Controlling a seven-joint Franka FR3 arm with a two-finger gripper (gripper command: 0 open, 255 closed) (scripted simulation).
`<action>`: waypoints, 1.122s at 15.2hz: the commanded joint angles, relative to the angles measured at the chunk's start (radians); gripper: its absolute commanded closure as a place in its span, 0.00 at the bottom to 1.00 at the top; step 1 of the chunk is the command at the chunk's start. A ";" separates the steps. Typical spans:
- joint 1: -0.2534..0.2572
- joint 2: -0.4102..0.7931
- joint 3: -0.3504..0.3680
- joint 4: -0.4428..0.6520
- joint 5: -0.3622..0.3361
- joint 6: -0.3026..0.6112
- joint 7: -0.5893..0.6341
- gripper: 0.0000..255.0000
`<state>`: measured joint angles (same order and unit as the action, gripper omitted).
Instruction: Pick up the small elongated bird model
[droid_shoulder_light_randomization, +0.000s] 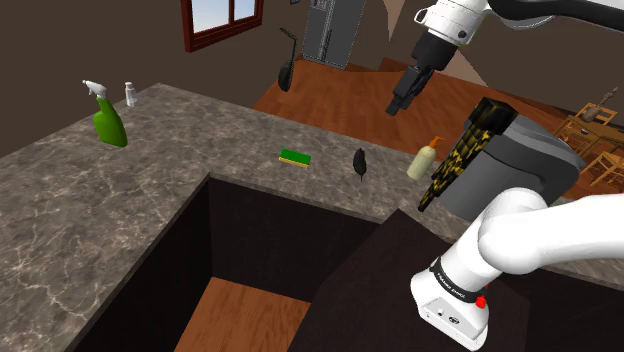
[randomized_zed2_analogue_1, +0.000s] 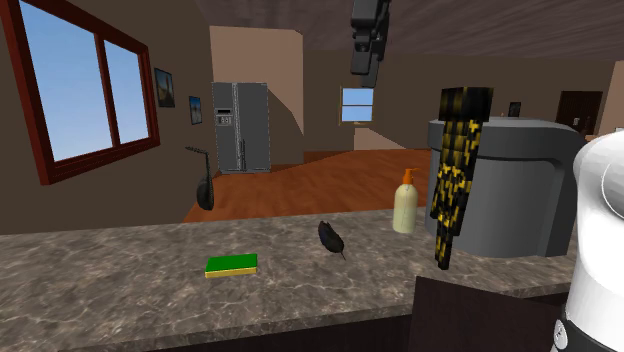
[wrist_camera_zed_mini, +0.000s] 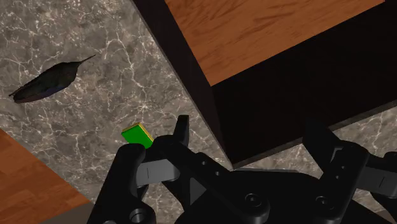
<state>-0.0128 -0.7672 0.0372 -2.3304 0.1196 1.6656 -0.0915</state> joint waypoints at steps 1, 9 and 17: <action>0.000 0.000 0.000 0.000 0.000 0.000 0.000 0.00; -0.075 0.199 -0.052 -0.027 -0.011 0.201 0.033 0.00; -0.138 0.429 -0.113 -0.001 -0.004 0.377 0.061 0.00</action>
<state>-0.1407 -0.3708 -0.0626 -2.3390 0.1151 2.0218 -0.0279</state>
